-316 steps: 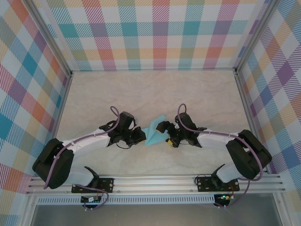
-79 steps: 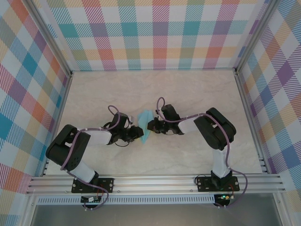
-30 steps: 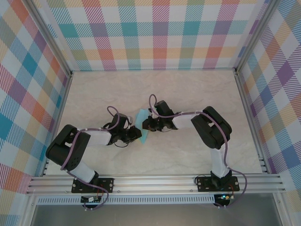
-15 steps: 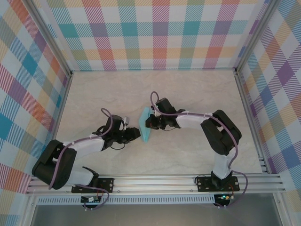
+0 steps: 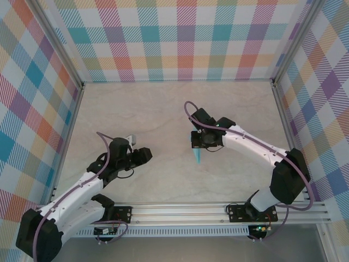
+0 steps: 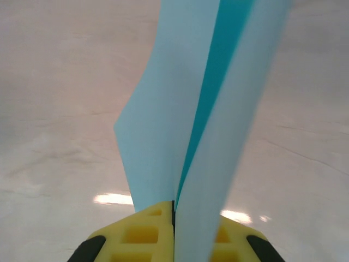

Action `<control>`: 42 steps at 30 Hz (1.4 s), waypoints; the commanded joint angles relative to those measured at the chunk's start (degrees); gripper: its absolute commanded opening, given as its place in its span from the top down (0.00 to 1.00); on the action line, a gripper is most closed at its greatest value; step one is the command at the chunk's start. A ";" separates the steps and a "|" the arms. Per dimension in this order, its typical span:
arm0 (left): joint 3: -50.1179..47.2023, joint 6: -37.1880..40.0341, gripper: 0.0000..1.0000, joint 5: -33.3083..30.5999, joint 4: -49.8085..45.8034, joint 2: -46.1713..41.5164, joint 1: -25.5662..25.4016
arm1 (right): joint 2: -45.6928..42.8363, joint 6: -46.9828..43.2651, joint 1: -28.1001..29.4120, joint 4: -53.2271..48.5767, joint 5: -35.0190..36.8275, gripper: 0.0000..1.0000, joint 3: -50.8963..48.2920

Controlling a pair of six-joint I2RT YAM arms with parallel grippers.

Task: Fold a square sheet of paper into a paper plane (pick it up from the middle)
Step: Turn over the paper at the center of the table.

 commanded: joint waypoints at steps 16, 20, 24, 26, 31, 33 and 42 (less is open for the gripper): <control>1.69 -0.69 0.48 -10.04 -11.83 -10.06 0.84 | 33.62 9.02 18.42 -30.85 19.10 0.88 25.28; 1.58 -0.50 0.48 -10.07 -13.40 -11.23 0.84 | 36.31 7.52 20.05 -25.81 11.89 0.74 27.41; 1.54 -0.57 0.48 -9.75 -13.48 -11.30 0.85 | 33.76 5.14 20.04 -18.41 4.74 0.59 24.97; 1.73 -0.60 0.48 -9.80 -13.55 -11.31 0.84 | 31.10 3.67 20.09 -13.73 0.07 0.53 23.08; 2.38 -0.56 0.47 -9.07 -13.46 -11.16 0.91 | 19.35 2.36 19.54 -3.58 -5.45 0.35 14.78; 2.41 -0.45 0.47 -8.35 -13.36 -11.06 0.92 | 14.79 2.07 18.48 0.20 -7.58 0.32 10.71; 2.15 0.29 0.45 -2.88 -10.28 -7.97 0.89 | 2.04 3.62 11.16 18.73 -22.17 0.49 -7.65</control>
